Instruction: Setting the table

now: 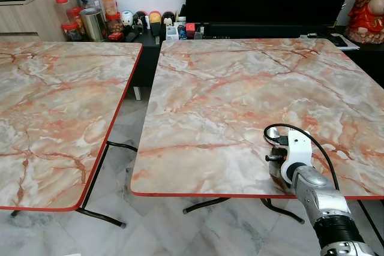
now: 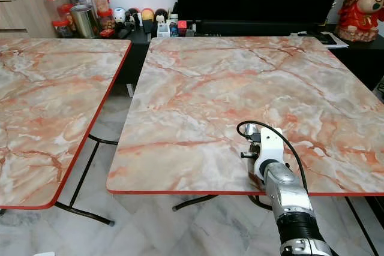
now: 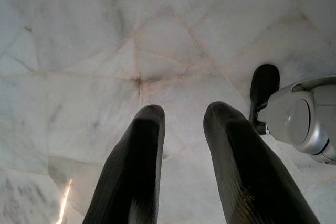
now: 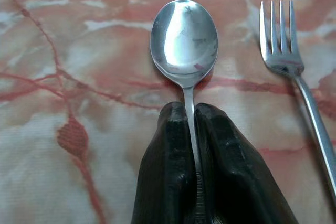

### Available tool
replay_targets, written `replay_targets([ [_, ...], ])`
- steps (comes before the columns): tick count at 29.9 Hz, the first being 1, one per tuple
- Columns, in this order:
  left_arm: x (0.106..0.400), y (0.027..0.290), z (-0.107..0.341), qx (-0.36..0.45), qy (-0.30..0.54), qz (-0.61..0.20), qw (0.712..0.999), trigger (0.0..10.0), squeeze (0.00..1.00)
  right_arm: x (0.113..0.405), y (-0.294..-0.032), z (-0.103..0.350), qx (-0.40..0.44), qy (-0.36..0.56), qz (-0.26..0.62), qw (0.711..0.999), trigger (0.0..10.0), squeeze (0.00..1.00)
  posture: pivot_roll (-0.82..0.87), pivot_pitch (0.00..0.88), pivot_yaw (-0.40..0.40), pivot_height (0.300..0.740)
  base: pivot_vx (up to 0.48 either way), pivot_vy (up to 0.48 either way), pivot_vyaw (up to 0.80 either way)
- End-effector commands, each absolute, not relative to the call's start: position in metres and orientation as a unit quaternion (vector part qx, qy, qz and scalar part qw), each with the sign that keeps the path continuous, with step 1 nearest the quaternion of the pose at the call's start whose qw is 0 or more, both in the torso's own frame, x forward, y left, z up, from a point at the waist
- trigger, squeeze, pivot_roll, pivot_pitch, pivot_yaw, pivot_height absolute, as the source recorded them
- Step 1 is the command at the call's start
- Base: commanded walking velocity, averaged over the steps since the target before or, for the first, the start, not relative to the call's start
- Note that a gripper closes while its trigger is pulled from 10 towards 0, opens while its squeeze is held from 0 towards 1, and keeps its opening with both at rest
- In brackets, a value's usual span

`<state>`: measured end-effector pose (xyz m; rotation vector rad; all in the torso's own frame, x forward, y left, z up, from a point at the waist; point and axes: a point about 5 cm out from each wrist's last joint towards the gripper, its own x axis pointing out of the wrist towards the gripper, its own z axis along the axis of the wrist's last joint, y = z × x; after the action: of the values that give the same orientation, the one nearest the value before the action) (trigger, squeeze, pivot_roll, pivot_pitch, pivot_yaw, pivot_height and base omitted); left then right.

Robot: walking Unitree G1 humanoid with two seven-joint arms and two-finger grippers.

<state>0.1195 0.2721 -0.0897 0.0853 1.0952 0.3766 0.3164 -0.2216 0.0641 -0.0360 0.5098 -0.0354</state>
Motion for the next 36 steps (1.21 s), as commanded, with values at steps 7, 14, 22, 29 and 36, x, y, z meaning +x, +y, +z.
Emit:
replay_targets([
  [7, 0.116, 0.275, -0.09, 0.046, 0.529, 0.172, 0.829, 10.0, 0.0, 0.329, -0.218, 0.091, -0.066, 0.167, -0.024, 0.983, 10.0, 0.0, 0.02, 0.0, -0.003, 0.732, 0.0, 0.241, 0.0],
  [14, 0.115, 0.273, -0.091, 0.041, 0.532, 0.174, 0.828, 10.0, 0.0, 0.338, -0.208, 0.111, -0.073, 0.117, -0.01, 0.99, 10.0, 0.0, 0.02, 0.0, -0.012, 0.732, 0.0, 0.48, 0.0],
  [22, 0.115, 0.273, -0.091, 0.041, 0.533, 0.175, 0.827, 10.0, 0.0, 0.341, -0.202, 0.115, -0.086, 0.105, 0.004, 0.991, 10.0, 0.0, 0.02, 0.0, -0.016, 0.732, 0.0, 0.48, 0.0],
  [29, 0.117, 0.274, -0.09, 0.043, 0.532, 0.176, 0.827, 10.0, 0.0, 0.344, -0.199, 0.12, -0.097, 0.092, 0.006, 0.991, 10.0, 0.0, 0.02, 0.0, -0.01, 0.732, 0.0, 0.48, 0.0],
  [36, 0.117, 0.274, -0.09, 0.043, 0.531, 0.179, 0.827, 10.0, 0.0, 0.344, -0.2, 0.12, -0.094, 0.09, 0.001, 0.992, 10.0, 0.0, 0.02, 0.0, -0.008, 0.732, 0.0, 0.48, 0.0],
])
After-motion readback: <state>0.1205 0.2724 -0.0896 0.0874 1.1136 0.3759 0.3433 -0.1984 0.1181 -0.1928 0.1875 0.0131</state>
